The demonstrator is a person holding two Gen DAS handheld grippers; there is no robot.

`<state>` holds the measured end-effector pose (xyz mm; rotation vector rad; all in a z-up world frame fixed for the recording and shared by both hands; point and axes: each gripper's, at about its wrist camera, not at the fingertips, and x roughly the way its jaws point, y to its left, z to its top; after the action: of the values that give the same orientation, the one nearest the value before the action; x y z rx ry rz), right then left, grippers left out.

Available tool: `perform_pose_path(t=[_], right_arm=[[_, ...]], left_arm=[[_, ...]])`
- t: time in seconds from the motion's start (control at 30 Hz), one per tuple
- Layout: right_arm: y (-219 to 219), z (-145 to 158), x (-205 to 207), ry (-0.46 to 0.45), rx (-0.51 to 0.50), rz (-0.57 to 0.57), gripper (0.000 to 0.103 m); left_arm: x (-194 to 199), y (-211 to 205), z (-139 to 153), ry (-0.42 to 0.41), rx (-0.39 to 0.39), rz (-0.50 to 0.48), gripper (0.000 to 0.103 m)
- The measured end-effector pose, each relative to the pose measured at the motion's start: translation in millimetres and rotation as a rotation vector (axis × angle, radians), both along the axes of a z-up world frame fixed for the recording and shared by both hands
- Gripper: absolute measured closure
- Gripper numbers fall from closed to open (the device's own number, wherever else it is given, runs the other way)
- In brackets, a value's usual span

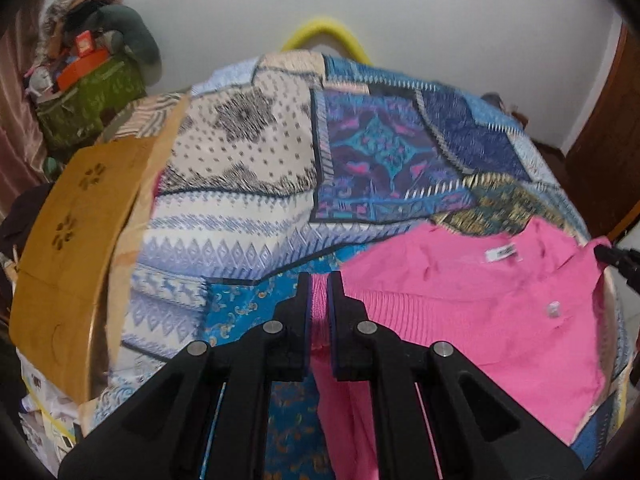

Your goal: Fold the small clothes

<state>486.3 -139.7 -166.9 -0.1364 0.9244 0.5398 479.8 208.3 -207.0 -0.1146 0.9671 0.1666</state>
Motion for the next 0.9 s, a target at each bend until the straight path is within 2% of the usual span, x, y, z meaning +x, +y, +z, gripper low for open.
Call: perform_pose_path(t=[0.07, 0.13, 0.2, 0.27, 0.3, 0.47, 0.6, 0.77, 0.9], right_arm=[[1.5, -3.0, -0.5, 0.001, -0.03, 0.008, 0.088], [3.4, 1.3, -6.4, -0.035, -0.083, 0.016, 0.069], [3.3, 8.9, -11.7, -0.07, -0.106, 0.031, 0.062], [1.3, 18.7, -19.0, -0.092, -0.098, 0.053, 0.061], [0.2, 23.1, -23.9, -0.082, -0.083, 0.066, 0.06], [5.6, 25.1, -50.8, -0.025, 0.0, 0.164, 0.06], [19.3, 5.9, -63.0, 0.024, -0.011, 0.223, 0.06], [26.3, -26.0, -57.6, 0.117, -0.047, 0.239, 0.06], [25.4, -33.3, -31.5, 0.2, 0.005, 0.211, 0.06]], left_arm=[[0.2, -5.1, -5.6, 0.015, 0.037, -0.022, 0.096], [-4.7, -12.1, -4.0, 0.028, 0.058, -0.063, 0.088], [-12.9, -17.6, 1.6, 0.018, 0.079, -0.076, 0.063], [-23.0, -23.8, 8.9, -0.005, 0.086, -0.091, 0.05], [-29.8, -29.2, 12.4, -0.013, 0.077, -0.117, 0.047], [-49.8, -59.7, 5.3, 0.049, 0.031, -0.225, 0.047], [-53.6, -81.3, -10.7, 0.092, 0.04, -0.255, 0.047], [-51.9, -88.9, -22.2, 0.094, -0.032, -0.284, 0.047], [-28.2, -77.0, -25.2, 0.11, -0.109, -0.264, 0.047]])
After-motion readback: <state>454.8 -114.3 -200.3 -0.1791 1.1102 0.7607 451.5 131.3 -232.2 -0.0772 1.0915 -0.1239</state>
